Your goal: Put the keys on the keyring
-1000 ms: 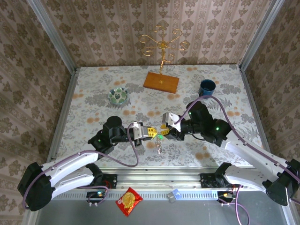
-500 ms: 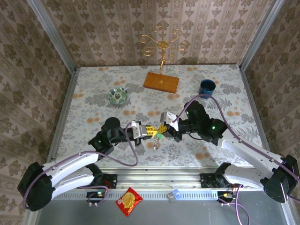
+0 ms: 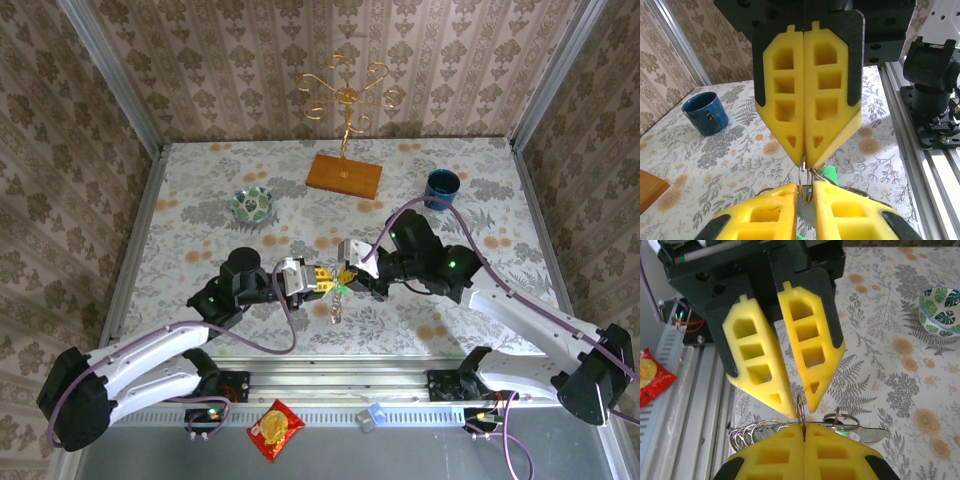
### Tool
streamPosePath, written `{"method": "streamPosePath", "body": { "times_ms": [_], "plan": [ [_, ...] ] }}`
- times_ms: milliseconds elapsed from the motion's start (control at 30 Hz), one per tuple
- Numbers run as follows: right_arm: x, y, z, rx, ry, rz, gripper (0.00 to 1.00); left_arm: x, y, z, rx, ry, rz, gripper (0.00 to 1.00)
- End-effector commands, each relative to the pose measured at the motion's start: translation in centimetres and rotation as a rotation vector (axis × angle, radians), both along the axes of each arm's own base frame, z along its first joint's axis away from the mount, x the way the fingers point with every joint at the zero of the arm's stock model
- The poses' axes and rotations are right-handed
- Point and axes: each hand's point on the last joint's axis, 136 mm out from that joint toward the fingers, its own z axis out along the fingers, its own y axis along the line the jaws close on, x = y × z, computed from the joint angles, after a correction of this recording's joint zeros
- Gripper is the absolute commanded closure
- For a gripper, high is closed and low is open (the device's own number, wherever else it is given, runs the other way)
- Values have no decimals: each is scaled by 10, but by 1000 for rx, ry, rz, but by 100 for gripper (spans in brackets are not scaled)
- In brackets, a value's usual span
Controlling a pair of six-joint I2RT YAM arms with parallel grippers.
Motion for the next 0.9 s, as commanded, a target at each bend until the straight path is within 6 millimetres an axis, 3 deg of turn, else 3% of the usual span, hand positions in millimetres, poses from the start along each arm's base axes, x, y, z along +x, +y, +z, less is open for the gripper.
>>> {"method": "streamPosePath", "body": {
  "times_ms": [0,133,233,333,400,533,867],
  "plan": [
    [-2,1,1,-82,-57,36,100,0,-3,5,26,-28,-12,86],
    [-6,4,-3,-155,-74,69,100,0,-4,4,50,-32,-25,91],
    [-7,9,5,-138,-83,80,100,0,-4,0,78,-31,-31,99],
    [-7,11,11,-93,-81,62,100,0,-3,1,75,-38,-28,100],
    [-2,10,14,-48,-62,28,84,0,-3,4,56,-45,-22,100],
    [3,6,13,49,-1,-33,68,1,-3,14,-31,-64,-6,100],
    [5,5,-3,120,5,-73,70,-3,4,22,-139,-81,14,100]
  ]
}}
